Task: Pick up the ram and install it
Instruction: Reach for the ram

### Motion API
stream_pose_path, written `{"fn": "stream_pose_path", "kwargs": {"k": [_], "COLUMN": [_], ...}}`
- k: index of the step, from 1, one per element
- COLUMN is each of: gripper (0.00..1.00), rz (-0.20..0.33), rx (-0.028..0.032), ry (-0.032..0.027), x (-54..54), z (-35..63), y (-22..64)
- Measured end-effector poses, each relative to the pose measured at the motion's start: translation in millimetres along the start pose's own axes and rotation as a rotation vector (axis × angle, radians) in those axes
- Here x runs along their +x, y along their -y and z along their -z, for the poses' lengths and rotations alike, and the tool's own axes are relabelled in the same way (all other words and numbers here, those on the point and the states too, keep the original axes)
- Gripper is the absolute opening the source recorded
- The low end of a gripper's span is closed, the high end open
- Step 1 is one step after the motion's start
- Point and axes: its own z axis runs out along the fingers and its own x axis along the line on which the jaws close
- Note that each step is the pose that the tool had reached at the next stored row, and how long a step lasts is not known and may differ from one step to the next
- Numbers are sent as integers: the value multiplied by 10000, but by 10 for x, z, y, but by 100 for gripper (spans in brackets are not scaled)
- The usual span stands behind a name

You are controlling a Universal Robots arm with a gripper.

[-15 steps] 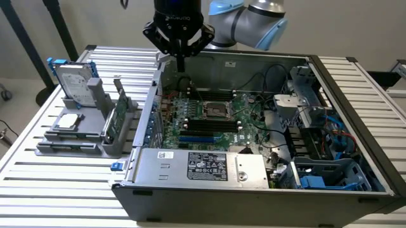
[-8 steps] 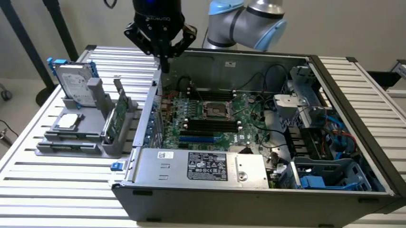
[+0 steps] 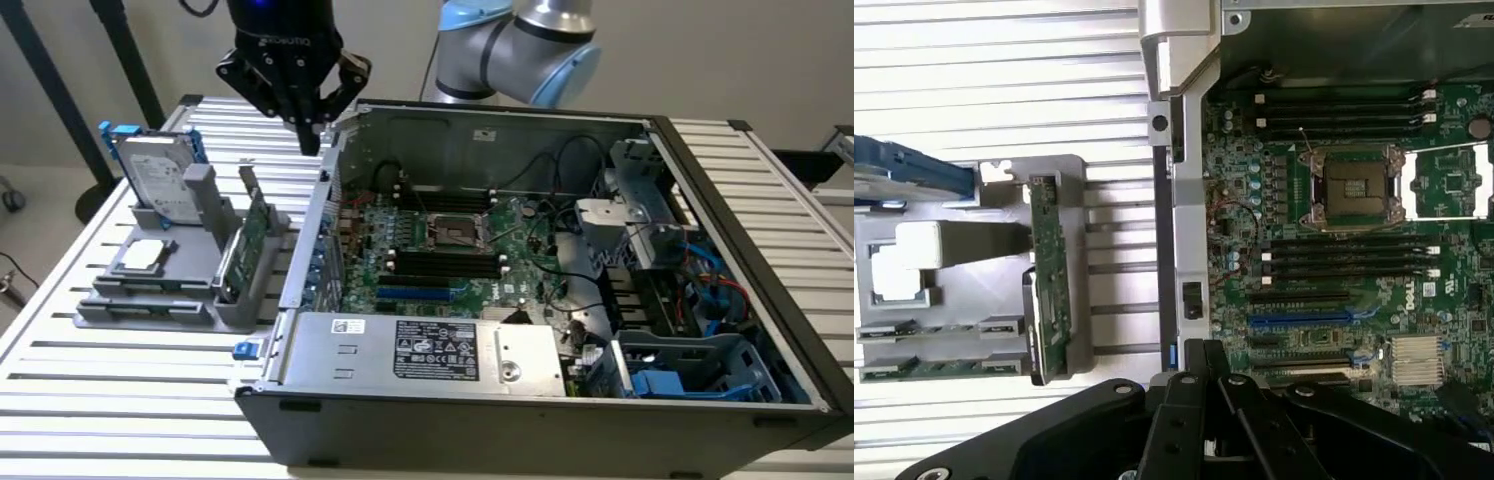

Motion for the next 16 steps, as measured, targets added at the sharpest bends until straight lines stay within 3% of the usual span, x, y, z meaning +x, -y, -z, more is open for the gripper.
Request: {"fn": "stream_pose_path", "kwargs": {"k": [16], "gripper": [11], "rz": [0], "rx": [23], "ry": [-1], "x": [724], "z": [-56], "y": [86]}}
